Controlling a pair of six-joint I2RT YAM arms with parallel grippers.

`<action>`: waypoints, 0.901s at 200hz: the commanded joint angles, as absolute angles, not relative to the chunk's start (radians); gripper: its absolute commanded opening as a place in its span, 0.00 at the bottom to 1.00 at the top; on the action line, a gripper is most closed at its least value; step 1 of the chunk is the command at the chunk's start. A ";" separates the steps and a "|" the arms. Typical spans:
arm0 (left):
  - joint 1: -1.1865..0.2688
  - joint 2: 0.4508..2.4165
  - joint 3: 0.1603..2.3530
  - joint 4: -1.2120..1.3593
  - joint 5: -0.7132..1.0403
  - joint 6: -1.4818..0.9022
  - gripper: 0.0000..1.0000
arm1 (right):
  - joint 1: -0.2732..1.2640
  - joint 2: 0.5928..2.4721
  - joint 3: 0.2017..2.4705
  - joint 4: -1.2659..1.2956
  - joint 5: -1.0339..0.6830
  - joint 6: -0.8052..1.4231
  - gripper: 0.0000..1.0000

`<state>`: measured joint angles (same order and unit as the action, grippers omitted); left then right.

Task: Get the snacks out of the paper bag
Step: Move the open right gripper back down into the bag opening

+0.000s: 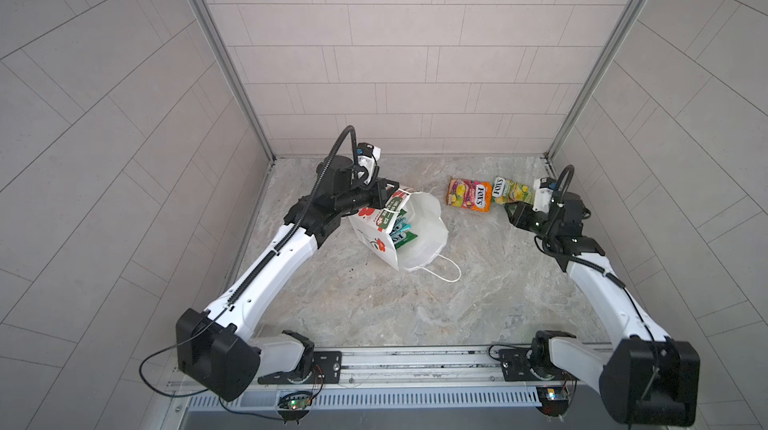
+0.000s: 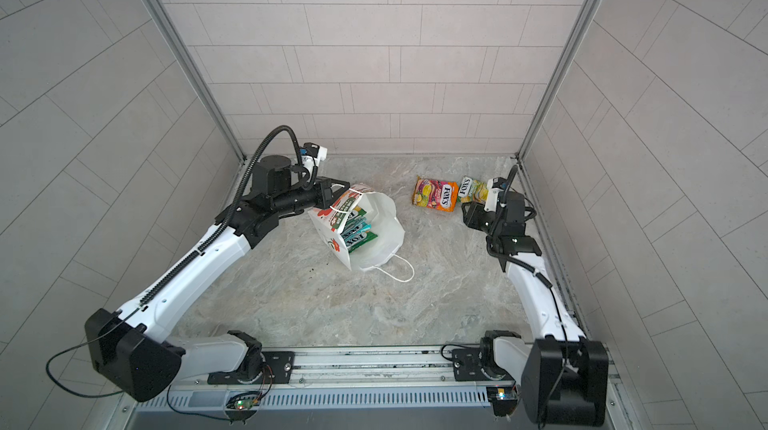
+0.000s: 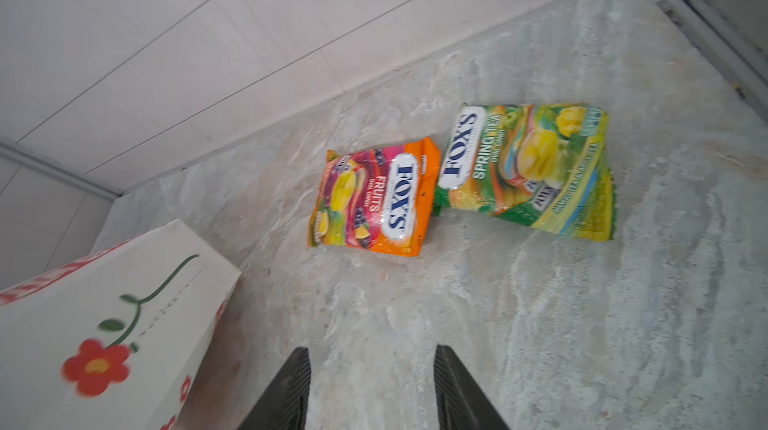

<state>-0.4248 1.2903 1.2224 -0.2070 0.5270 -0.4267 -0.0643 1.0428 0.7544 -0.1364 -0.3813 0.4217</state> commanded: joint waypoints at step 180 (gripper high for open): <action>-0.423 1.273 1.224 -0.163 0.554 -0.419 0.00 | 0.771 1.172 0.877 -0.106 -0.121 0.377 0.49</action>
<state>-0.4248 1.2903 1.2224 -0.2058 0.5377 -0.4263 0.7177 1.1198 0.8551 -0.1780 -0.2096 0.3920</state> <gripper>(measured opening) 0.061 0.490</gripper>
